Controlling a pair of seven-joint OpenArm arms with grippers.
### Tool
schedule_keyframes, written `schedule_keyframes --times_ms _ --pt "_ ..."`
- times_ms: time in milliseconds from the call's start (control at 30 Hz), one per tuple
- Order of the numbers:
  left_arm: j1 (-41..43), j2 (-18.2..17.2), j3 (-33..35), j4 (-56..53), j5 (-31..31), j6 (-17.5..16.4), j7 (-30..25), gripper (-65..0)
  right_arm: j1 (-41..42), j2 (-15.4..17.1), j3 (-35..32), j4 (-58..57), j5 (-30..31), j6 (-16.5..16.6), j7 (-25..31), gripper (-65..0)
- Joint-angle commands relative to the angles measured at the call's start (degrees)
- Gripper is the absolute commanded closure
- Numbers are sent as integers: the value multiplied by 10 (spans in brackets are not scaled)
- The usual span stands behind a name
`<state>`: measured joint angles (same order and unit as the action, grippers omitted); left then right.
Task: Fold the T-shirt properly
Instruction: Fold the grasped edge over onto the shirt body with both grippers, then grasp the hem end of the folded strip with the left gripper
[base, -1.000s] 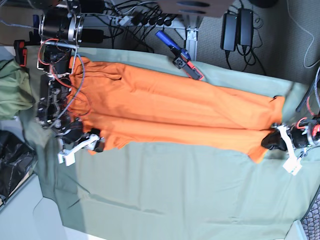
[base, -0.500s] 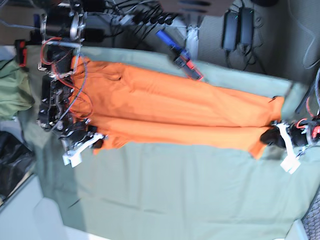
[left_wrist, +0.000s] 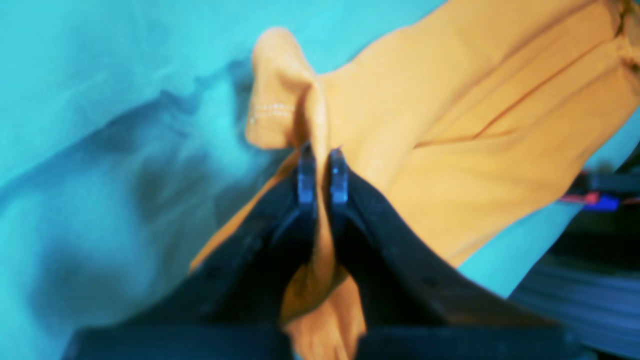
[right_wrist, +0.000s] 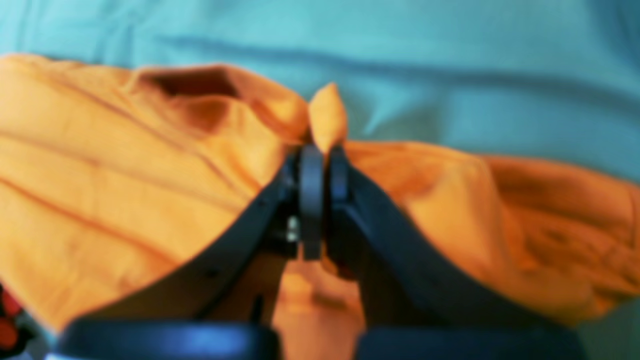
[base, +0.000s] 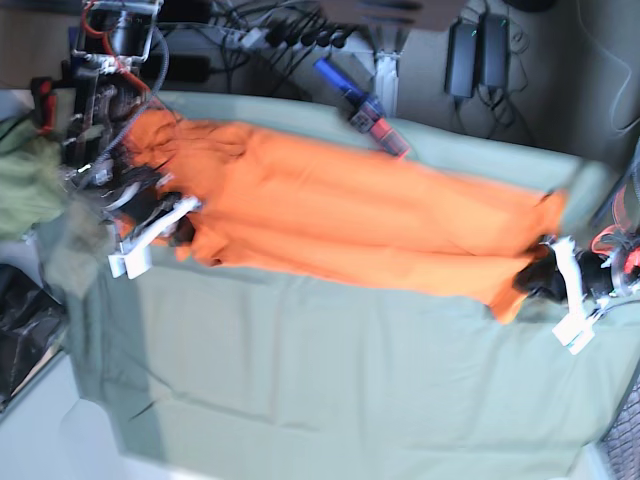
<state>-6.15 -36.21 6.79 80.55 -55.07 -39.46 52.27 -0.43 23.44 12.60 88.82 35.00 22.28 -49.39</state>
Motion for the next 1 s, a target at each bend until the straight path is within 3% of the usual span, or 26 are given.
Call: schedule_keyframes --times_ms 0,133,300,400,500,567,967 --pt "-11 -11 -5 8 -10 -5 -10 0 -8 12 14 25 7 52 9 0" --pt "-9 -11 -5 8 -10 -5 -10 -117 -64 12 45 76 10 52 10 0" --pt "9 -11 -5 8 -15 -5 -3 -179 -110 11 54 96 14 52 11 0" --pt "23 -11 -5 8 -19 -5 6 -253 -125 11 54 96 15 52 12 0" --pt "29 -11 -5 8 -19 -5 5 -341 -131 11 54 96 15 52 12 -276" --pt "30 -11 -5 8 -19 -5 5 -350 -131 11 54 96 14 52 12 -366" --pt "48 -19 -75 7 -7 -5 2 -351 -131 -2 54 96 15 51 12 -367"
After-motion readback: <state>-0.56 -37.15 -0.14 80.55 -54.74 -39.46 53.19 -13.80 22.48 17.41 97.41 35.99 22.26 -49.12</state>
